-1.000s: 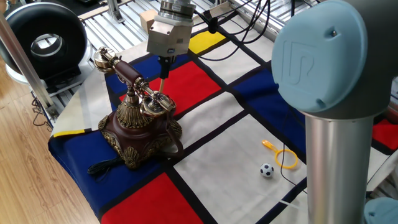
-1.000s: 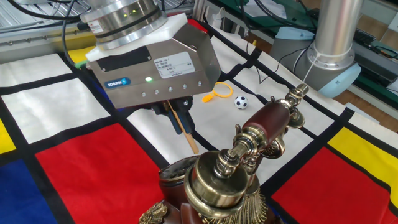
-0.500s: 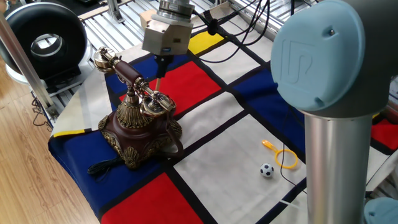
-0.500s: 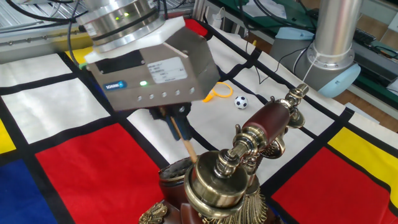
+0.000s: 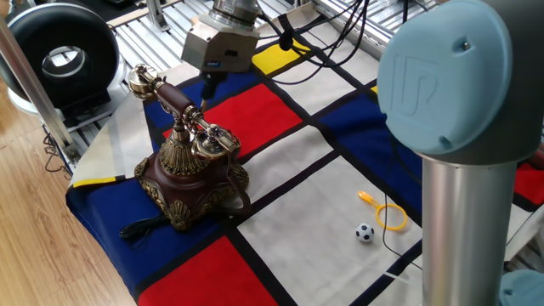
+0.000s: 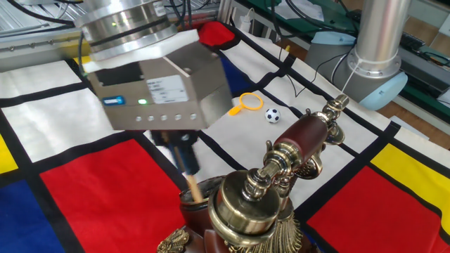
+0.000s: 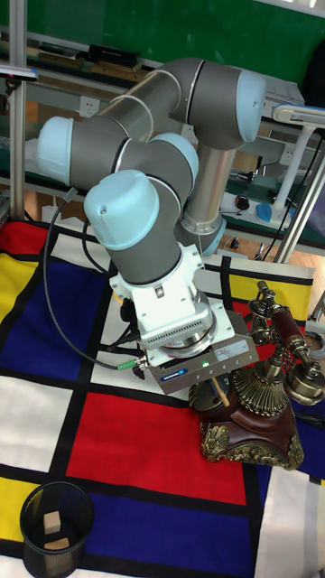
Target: Dial a number on an old rotary phone
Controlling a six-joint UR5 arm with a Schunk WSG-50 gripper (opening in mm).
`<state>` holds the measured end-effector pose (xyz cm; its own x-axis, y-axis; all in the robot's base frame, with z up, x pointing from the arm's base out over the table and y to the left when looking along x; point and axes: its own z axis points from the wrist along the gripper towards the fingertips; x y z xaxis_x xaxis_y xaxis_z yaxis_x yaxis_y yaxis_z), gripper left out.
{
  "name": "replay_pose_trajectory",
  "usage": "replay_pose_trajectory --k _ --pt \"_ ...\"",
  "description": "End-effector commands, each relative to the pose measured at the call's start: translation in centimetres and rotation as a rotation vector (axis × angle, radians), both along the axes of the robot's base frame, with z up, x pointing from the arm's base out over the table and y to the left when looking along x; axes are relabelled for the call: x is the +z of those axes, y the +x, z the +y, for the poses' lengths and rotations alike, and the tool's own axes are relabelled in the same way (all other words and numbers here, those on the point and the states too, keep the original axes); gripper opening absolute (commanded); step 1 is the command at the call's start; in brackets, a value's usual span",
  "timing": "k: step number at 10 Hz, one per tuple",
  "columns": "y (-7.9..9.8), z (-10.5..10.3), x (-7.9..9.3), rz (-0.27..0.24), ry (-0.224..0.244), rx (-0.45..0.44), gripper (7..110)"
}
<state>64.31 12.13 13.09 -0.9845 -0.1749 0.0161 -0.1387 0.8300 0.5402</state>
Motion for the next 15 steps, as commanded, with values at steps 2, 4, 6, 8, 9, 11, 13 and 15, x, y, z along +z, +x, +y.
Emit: replay_pose_trajectory --k 2,4,6,8,9,11,13,15 --pt "0.9 -2.7 -1.0 -0.053 -0.107 0.032 7" --pt "0.2 -3.7 -1.4 -0.034 -0.145 0.061 7" --pt "-0.2 -4.7 -1.8 -0.025 -0.19 0.079 7" --pt "-0.7 -5.3 -1.9 -0.005 -0.212 0.088 7" --pt "-0.9 -5.4 -2.0 0.002 -0.216 0.091 7" --pt "-1.7 -5.2 -1.7 0.032 -0.204 0.106 7" --pt "-3.7 -4.3 -0.7 0.114 -0.162 0.126 7" --pt "-4.2 -3.1 0.6 0.147 -0.109 0.127 7"
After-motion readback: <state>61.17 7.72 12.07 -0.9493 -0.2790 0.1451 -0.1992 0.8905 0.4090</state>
